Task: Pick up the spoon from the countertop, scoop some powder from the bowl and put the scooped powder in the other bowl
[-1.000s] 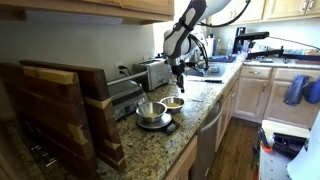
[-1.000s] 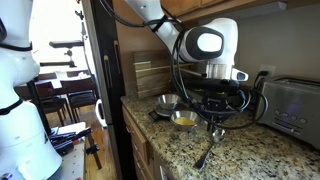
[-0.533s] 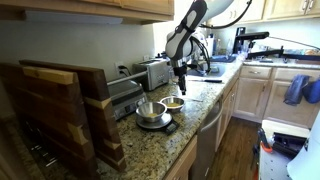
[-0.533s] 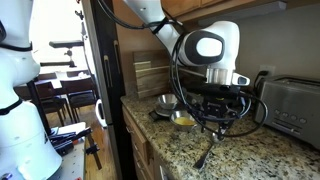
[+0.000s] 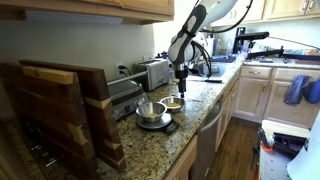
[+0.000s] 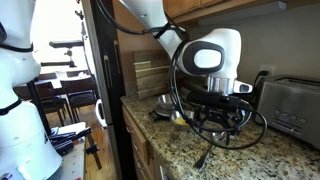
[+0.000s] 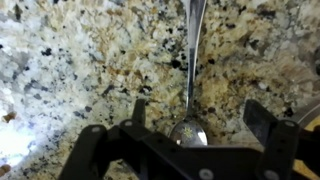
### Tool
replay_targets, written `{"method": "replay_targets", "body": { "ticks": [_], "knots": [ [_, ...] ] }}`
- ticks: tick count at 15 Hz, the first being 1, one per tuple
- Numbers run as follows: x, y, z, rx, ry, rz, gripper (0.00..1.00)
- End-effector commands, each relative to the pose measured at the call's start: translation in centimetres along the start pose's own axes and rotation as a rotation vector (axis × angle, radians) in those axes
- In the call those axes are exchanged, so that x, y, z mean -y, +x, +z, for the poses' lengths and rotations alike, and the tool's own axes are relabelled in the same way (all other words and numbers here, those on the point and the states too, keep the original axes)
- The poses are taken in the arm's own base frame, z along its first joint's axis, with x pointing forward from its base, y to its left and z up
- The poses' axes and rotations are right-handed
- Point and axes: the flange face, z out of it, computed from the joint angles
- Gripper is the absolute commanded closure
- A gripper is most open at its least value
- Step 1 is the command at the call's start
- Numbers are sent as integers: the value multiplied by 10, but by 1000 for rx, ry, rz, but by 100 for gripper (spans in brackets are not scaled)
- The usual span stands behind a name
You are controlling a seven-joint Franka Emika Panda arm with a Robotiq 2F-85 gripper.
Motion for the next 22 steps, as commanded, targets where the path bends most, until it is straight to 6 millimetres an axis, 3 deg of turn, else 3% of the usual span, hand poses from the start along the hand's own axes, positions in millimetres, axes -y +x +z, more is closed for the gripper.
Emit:
{"method": "replay_targets", "body": {
  "ticks": [1,4,5,6,17,19,20,22],
  "knots": [
    [-3,-8,10,-42,16,2,0],
    [-4,-9,19,-51,26,5,0],
    [-5,-9,20,-53,27,7,10],
    [-4,-9,21,-56,29,8,28],
    [-6,-8,25,-85,52,18,97],
    [-7,-9,26,-89,58,23,100],
    [-7,-10,26,-91,60,24,95],
    [-7,-11,24,-94,62,21,95]
  ]
}}
